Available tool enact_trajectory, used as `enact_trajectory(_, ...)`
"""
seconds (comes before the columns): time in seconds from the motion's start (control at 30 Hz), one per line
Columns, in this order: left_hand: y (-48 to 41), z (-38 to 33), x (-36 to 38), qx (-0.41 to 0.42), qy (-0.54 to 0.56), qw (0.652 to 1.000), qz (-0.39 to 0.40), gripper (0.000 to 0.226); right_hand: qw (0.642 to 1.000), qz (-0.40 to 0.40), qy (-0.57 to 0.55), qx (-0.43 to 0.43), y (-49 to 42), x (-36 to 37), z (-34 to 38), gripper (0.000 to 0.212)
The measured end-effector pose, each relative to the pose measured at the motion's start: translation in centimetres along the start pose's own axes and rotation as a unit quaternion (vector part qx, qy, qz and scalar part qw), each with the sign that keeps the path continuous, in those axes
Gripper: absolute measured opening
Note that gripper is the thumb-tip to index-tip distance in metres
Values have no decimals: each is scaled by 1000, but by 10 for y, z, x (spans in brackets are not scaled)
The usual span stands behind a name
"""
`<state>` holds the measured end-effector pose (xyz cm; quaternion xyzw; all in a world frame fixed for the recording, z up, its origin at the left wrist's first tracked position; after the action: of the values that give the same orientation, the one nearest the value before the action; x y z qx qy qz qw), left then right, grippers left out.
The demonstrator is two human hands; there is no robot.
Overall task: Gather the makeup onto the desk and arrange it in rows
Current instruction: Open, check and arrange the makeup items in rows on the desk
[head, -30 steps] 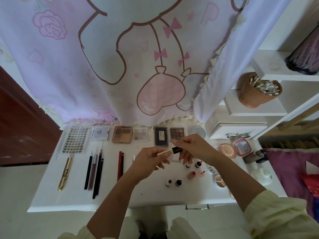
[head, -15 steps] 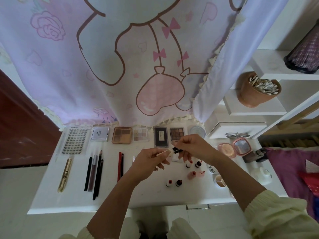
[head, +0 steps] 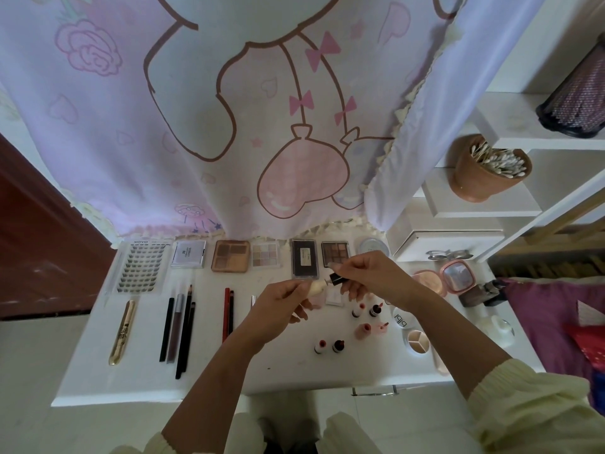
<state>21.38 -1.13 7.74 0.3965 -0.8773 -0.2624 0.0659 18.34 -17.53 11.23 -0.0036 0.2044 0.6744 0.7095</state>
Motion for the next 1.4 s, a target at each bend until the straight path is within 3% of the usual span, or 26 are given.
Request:
enact_trajectory(0.37, 2, 4, 1, -28, 36, 999, 6, 26, 1000, 2, -8, -1, 1, -4, 2, 16)
enact_trajectory(0.77, 8, 1, 0, -10, 35, 999, 3, 18, 1000, -30, 2, 9, 3, -14, 8, 26)
enact_trajectory(1.03, 9, 4, -2, -34, 99, 994, 15, 29, 988, -40, -140, 61, 8, -21, -7, 24)
enact_trajectory(1.23, 3, 6, -2, -63, 155, 986, 14, 45, 923, -69, -368, 88, 14, -7, -27, 26)
enact_trajectory(1.4, 2, -2, -2, -53, 159, 986, 18, 36, 900, -66, -426, 62, 18, 2, -22, 16)
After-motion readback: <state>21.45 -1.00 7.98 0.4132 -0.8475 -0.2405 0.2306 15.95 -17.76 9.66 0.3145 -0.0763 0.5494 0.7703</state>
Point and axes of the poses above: each hand's wrist, its own y-axis away from the middle knuckle, its own x-axis out of the palm, z = x × y, the point moved 8 cm from there along -y, towards the middle knuckle, and after that the axes turned 10 degrees about -x, right-handed, at the moved point
